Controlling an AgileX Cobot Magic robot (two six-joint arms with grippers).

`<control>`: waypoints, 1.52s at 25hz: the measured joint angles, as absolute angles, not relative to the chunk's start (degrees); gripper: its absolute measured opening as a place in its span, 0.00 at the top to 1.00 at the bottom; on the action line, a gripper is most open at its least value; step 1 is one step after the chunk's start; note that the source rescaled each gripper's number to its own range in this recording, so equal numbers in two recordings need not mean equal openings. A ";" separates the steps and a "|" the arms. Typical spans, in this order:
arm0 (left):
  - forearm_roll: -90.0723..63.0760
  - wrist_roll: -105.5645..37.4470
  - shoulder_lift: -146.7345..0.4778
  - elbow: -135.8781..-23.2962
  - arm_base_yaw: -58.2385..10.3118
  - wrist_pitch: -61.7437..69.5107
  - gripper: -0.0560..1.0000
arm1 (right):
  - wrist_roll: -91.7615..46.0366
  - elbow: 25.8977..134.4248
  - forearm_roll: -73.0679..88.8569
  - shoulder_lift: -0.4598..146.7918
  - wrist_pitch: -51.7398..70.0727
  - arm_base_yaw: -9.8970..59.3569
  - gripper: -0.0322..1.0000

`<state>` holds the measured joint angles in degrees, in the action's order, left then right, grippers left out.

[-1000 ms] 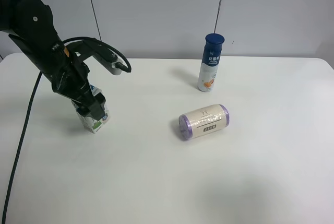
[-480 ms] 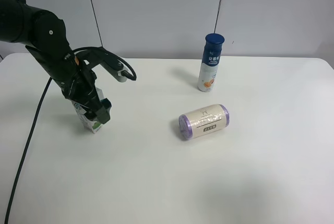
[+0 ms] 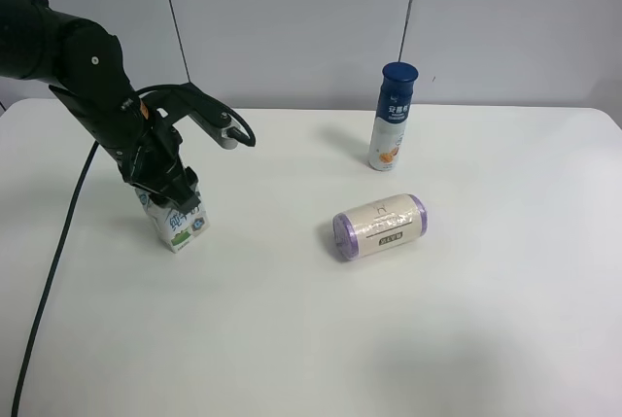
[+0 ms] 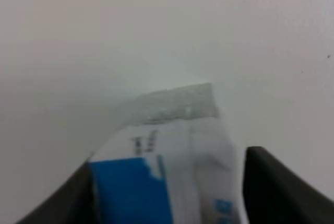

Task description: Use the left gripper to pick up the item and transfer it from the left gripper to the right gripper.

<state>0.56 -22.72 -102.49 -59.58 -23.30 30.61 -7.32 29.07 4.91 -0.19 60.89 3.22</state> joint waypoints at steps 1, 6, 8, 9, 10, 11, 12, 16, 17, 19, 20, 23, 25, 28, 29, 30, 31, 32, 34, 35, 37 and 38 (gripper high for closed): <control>0.56 -22.72 -102.49 -59.58 -23.30 30.51 0.85 | -7.32 29.07 4.91 -0.19 60.89 3.22 0.00; 0.39 -22.72 -102.49 -59.58 -23.30 30.57 0.94 | -7.32 29.07 4.91 -0.19 60.89 3.22 0.00; 0.39 -22.72 -102.49 -59.58 -23.30 30.57 0.94 | -7.32 29.07 4.91 -0.19 60.89 3.22 0.00; 0.39 -22.72 -102.49 -59.58 -23.30 30.57 0.94 | -7.32 29.07 4.91 -0.19 60.89 3.22 0.00; 0.39 -22.72 -102.49 -59.58 -23.30 30.57 0.94 | -7.32 29.07 4.91 -0.19 60.89 3.22 0.00; 0.39 -22.72 -102.49 -59.64 -23.30 30.69 0.94 | -7.32 29.07 4.91 -0.19 60.89 3.22 0.00; 0.39 -22.72 -102.49 -59.84 -23.30 31.37 0.94 | -7.32 29.07 4.91 -0.19 60.89 3.22 0.00; 0.39 -22.72 -102.43 -62.52 -23.30 38.97 0.94 | -7.32 29.07 4.91 -0.19 60.89 3.22 0.00; 0.00 -22.72 -102.32 -63.84 -23.30 41.35 0.94 | -7.32 29.07 4.91 -0.19 60.89 3.22 0.00; -1.14 -22.72 -101.80 -67.09 -23.30 47.05 0.94 | -7.32 29.07 4.91 -0.19 60.89 3.22 0.00; -2.27 -22.72 -101.36 -68.55 -23.30 49.64 0.94 | -7.32 29.07 4.91 -0.19 60.89 3.22 0.00; -7.00 -22.74 -99.62 -73.53 -23.30 54.94 0.94 | -7.32 29.07 4.91 -0.19 60.89 3.22 0.00; -11.08 -23.17 -97.83 -75.75 -23.30 56.27 0.94 | -7.32 29.07 4.91 -0.19 60.89 3.22 0.00; -17.00 -24.46 -94.90 -77.76 -23.30 56.46 0.94 | -7.32 29.07 4.91 -0.19 60.89 3.22 0.00; -18.76 -24.93 -93.83 -77.83 -23.30 56.21 0.94 | -7.32 29.07 4.91 -0.19 60.89 3.22 0.00; -19.96 -25.38 -93.00 -77.83 -23.30 56.08 0.94 | -7.32 29.07 4.91 -0.19 60.89 3.22 0.00; -21.14 -25.75 -92.10 -77.83 -23.30 56.08 0.94 | -7.32 29.07 4.91 -0.19 60.89 3.22 0.00; -22.03 -26.24 -91.37 -77.83 -23.30 56.13 0.94 | -7.32 29.07 4.91 -0.19 60.89 3.22 0.00; -23.85 -27.62 -90.18 -77.83 -23.30 56.13 0.94 | -7.32 29.07 4.91 -0.19 60.89 3.22 0.00; -25.10 -28.67 -89.60 -77.83 -23.30 56.13 0.94 | -7.32 29.07 4.91 -0.19 60.89 3.22 0.00; -28.01 -31.40 -88.63 -77.83 -23.30 56.13 0.94 | -7.32 29.07 4.91 -0.19 60.89 3.22 0.00; -29.71 -32.68 -88.15 -77.83 -23.30 56.13 0.94 | -7.32 29.07 4.91 -0.19 60.89 3.22 0.00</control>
